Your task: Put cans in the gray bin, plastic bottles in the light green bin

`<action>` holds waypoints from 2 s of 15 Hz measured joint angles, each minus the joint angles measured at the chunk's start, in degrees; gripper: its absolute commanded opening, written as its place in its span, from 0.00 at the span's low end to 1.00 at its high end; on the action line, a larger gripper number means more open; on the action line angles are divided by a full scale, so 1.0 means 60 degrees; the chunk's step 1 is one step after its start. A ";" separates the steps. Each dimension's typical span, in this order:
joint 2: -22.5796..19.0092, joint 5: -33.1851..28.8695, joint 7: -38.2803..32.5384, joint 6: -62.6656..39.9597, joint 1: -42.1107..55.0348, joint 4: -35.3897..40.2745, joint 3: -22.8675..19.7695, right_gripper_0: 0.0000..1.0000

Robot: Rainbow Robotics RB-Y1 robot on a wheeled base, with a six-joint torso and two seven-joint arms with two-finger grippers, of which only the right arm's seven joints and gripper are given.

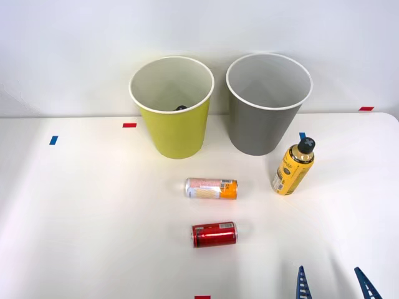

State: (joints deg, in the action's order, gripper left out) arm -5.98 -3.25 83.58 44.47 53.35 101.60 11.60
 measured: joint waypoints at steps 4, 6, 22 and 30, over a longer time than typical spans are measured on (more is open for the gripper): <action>0.0000 0.0000 0.0000 0.0000 0.0000 0.0000 0.0000 1.00; 0.0000 0.0000 0.0000 0.0000 0.0000 0.0000 0.0000 1.00; 0.0000 0.0000 0.0000 0.0000 0.0000 0.0000 0.0000 1.00; -0.0225 0.0189 0.0037 0.0336 -0.0232 -0.0458 -0.0034 1.00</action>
State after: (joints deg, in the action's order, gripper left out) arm -7.33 -2.12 83.80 46.49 51.96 98.86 11.40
